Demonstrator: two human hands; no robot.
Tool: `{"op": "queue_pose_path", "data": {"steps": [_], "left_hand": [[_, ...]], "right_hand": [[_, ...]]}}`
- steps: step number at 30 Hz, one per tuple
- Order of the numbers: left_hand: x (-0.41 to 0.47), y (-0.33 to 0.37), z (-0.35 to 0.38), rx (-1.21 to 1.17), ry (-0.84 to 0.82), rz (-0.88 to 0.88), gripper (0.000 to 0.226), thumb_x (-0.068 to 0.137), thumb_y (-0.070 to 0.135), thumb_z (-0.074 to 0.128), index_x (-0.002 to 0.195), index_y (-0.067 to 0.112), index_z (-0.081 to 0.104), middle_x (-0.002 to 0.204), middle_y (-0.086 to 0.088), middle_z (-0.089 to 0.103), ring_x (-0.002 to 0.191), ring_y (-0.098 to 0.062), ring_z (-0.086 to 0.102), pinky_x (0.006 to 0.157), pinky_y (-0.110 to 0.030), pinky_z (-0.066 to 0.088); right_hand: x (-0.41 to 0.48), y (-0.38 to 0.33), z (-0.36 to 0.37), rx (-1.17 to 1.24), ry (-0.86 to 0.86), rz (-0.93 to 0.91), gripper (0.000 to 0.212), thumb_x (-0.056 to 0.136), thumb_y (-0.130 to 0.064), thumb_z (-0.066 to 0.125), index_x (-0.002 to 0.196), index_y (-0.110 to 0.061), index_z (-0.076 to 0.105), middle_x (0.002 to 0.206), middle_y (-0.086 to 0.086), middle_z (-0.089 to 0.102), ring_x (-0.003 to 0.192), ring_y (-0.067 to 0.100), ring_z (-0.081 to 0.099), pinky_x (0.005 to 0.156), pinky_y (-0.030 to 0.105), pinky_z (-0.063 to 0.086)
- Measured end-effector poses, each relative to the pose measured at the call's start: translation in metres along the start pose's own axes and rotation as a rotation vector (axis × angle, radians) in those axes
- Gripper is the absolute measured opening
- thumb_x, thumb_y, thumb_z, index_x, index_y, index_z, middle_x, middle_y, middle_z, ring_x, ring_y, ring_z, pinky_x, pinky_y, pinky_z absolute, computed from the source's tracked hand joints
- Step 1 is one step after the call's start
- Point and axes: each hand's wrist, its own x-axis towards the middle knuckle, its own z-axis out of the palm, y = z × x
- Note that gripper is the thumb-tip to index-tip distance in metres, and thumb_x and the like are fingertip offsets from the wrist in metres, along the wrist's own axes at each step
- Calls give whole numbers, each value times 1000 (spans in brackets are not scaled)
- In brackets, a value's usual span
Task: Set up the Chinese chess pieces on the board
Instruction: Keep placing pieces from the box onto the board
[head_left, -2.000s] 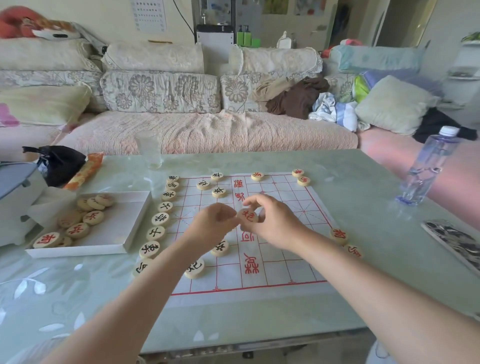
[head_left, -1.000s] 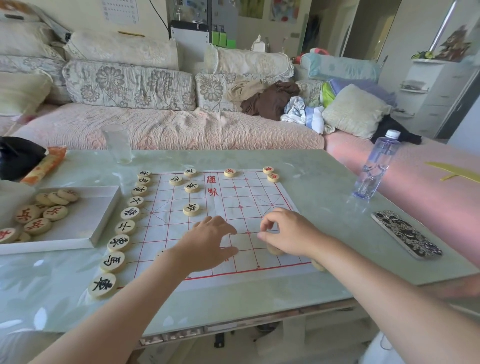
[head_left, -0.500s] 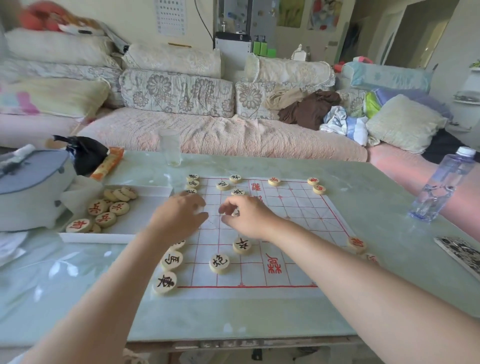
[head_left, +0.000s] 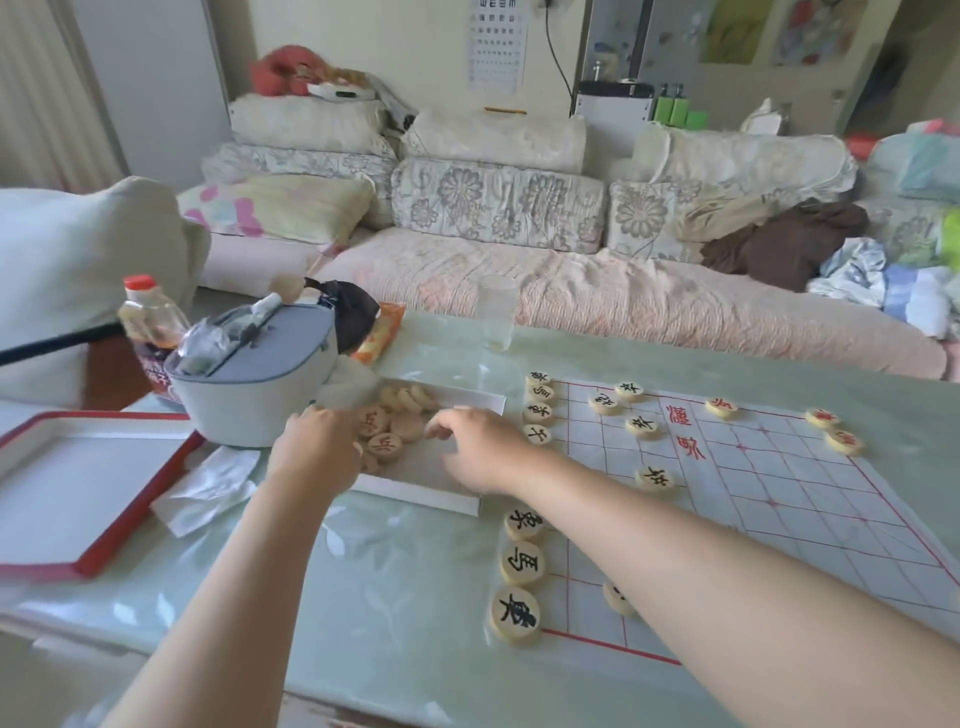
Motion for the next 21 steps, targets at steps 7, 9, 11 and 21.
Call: {"op": "queue_pose_path", "data": {"steps": [7,9,11,21], "left_hand": [[3,-33,4,-32,-67,93,52,82,-3,43,122,25,61,120,-8,60,109,-29,55,91,-36,49],[5,-38,5,-31,-65,123,49,83,-2,49,121,26,62,118,-7,62,105,-28,56,87,-34,49],[5,-39,6,-50,-79,122,51,85,1,54,125,32,60,121,-3,61,108,-26,56,88,-32,48],[11,-22,3,125,-87,87,27,90,39,46,112,31,60,108,3,59,104,-23,44,86,-34,35]], "right_hand": [[56,-31,27,-86,-83,-72,49,91,-15,57,138,-29,55,143,1,54,131,24,49,105,36,44],[66,-33,35,-128,-106,-66,49,91,-18,58,137,-34,54,143,-1,53,132,26,48,104,39,45],[73,-33,43,-193,-116,-85,48,88,-20,60,133,-35,56,139,-2,53,132,28,47,104,42,45],[61,-11,33,-349,-122,-34,44,93,-48,51,131,-27,56,132,3,51,122,31,53,93,38,47]]}}
